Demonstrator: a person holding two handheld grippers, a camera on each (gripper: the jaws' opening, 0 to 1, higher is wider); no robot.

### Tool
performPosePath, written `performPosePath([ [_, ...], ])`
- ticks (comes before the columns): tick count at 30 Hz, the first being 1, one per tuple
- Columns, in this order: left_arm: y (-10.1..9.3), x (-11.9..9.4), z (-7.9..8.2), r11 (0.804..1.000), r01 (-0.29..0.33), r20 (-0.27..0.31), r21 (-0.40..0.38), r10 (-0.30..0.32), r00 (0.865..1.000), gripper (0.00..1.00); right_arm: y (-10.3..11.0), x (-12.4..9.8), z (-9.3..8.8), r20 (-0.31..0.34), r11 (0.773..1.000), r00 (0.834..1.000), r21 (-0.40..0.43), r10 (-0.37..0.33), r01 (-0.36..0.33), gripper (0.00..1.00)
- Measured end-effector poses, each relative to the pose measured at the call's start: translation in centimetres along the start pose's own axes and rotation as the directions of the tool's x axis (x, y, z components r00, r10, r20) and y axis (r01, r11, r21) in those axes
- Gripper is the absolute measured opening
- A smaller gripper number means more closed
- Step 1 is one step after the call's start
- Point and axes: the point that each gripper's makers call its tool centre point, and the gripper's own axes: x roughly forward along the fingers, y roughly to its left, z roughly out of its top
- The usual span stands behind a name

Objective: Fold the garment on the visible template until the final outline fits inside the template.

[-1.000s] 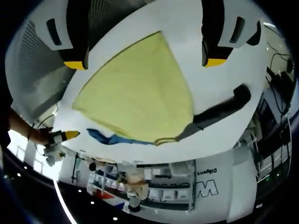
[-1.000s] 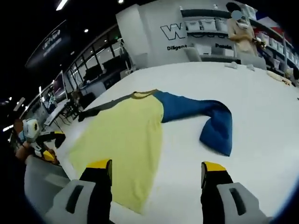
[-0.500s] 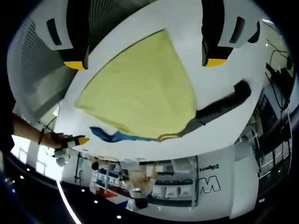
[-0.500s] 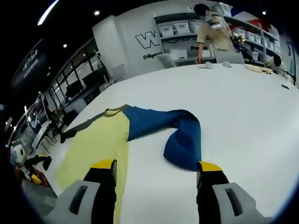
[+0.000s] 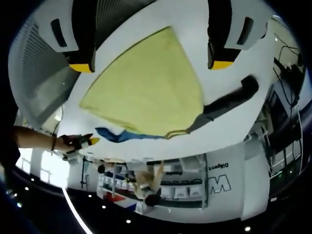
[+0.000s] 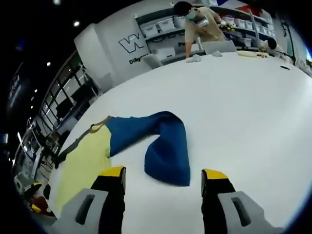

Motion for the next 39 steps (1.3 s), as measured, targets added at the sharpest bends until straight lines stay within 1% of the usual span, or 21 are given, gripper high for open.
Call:
performPosePath([
  [5, 0.5, 0.0, -0.2, 1.0, -0.01, -0.002, -0.002, 0.01, 1.0, 0.93, -0.8, 1.1, -0.6, -0.014, 0.997, 0.999, 0.048, -0.053, 0.053, 0.5],
  [6, 0.6, -0.1, -0.2, 1.0, -0.013, 0.001, -0.005, 0.013, 1.0, 0.93, -0.9, 1.1, -0.7, -0.002, 0.994, 0.996, 0.075, -0.084, 0.084, 0.47],
  [8, 0.7, -0.1, -0.3, 1.0, -0.012, 0.002, 0.0, 0.012, 1.0, 0.92, -0.4, 1.2, -1.0, 0.002, 0.992, 0.996, 0.084, -0.089, 0.089, 0.43],
  [11, 0.9, -0.2, -0.3, 1.0, -0.018, 0.005, 0.013, 0.018, 1.0, 0.9, -0.2, 1.5, -1.0, 0.007, 0.989, 0.992, 0.083, -0.123, 0.122, 0.39],
  [14, 1.1, -0.2, -0.2, 0.999, -0.025, 0.012, 0.02, 0.025, 1.0, 0.89, -0.3, 2.0, -0.8, -0.001, 0.988, 0.988, 0.022, -0.154, 0.154, 0.32],
  [15, 1.1, -0.2, -0.1, 0.999, -0.026, 0.014, 0.021, 0.026, 1.0, 0.88, -0.3, 2.0, -0.7, 0.0, 0.987, 0.987, 0.001, -0.16, 0.16, 0.28],
  [16, 1.1, -0.2, -0.1, 0.999, -0.028, 0.014, 0.023, 0.028, 1.0, 0.87, -0.4, 2.1, -1.0, -0.016, 0.984, 0.984, -0.041, -0.176, 0.175, 0.25],
  [17, 1.1, -0.2, -0.1, 0.999, -0.029, 0.014, 0.024, 0.029, 0.999, 0.87, -0.4, 2.1, -1.0, -0.018, 0.98, 0.982, -0.069, -0.186, 0.184, 0.22],
  [19, 1.2, -0.2, 0.0, 0.999, -0.032, 0.015, 0.021, 0.031, 0.999, 0.86, -0.6, 2.2, -1.2, -0.042, 0.972, 0.978, -0.133, -0.203, 0.196, 0.11],
  [21, 1.5, -0.2, 0.0, 0.999, -0.045, 0.02, 0.016, 0.045, 0.999, 0.83, -0.3, 2.4, -1.3, -0.057, 0.968, 0.981, -0.186, -0.183, 0.17, 0.0],
  [22, 1.6, -0.2, 0.0, 0.999, -0.047, 0.023, 0.015, 0.047, 0.999, 0.81, -0.4, 2.4, -1.2, -0.06, 0.964, 0.979, -0.195, -0.196, 0.181, 0.0],
  [23, 1.7, -0.3, 0.1, 0.999, -0.051, 0.028, 0.01, 0.051, 0.998, 0.81, -0.6, 2.3, -1.0, -0.061, 0.953, 0.976, -0.238, -0.207, 0.187, 0.0],
  [25, 1.8, -0.3, 0.3, 0.999, -0.053, 0.034, 0.006, 0.053, 0.998, 0.82, -1.0, 2.2, -0.5, -0.056, 0.933, 0.971, -0.295, -0.231, 0.205, 0.0],
  [26, 1.8, -0.3, 0.4, 0.998, -0.055, 0.036, 0.008, 0.054, 0.998, 0.82, -1.2, 2.2, -0.2, -0.056, 0.921, 0.971, -0.334, -0.231, 0.2, 0.0],
  [28, 1.9, -0.4, 0.4, 0.998, -0.059, 0.032, 0.015, 0.058, 0.998, 0.8, -1.3, 2.2, 0.1, -0.068, 0.923, 0.972, -0.335, -0.223, 0.188, 0.0],
  [30, 1.8, -0.3, 0.4, 0.998, -0.057, 0.033, 0.012, 0.056, 0.998, 0.8, -1.9, 2.0, 0.7, -0.07, 0.912, 0.972, -0.365, -0.226, 0.186, 0.0],
  [31, 1.8, -0.4, 0.4, 0.998, -0.057, 0.033, 0.012, 0.056, 0.998, 0.81, -2.3, 1.9, 0.9, -0.077, 0.899, 0.968, -0.394, -0.237, 0.189, 0.0],
  [34, 1.6, -0.3, 0.4, 0.999, -0.053, 0.03, 0.009, 0.053, 0.998, 0.8, -3.2, 1.5, 1.7, -0.07, 0.892, 0.965, -0.404, -0.251, 0.203, 0.0],
  [36, 1.5, -0.3, 0.5, 0.999, -0.047, 0.039, 0.005, 0.047, 0.998, 0.81, -3.8, 1.3, 2.2, -0.065, 0.889, 0.964, -0.407, -0.258, 0.21, 0.0],
  [39, 1.6, -0.2, 0.5, 0.999, -0.045, 0.038, 0.002, 0.045, 0.998, 0.81, -4.6, 1.2, 2.7, -0.073, 0.875, 0.96, -0.433, -0.272, 0.215, 0.0],
])
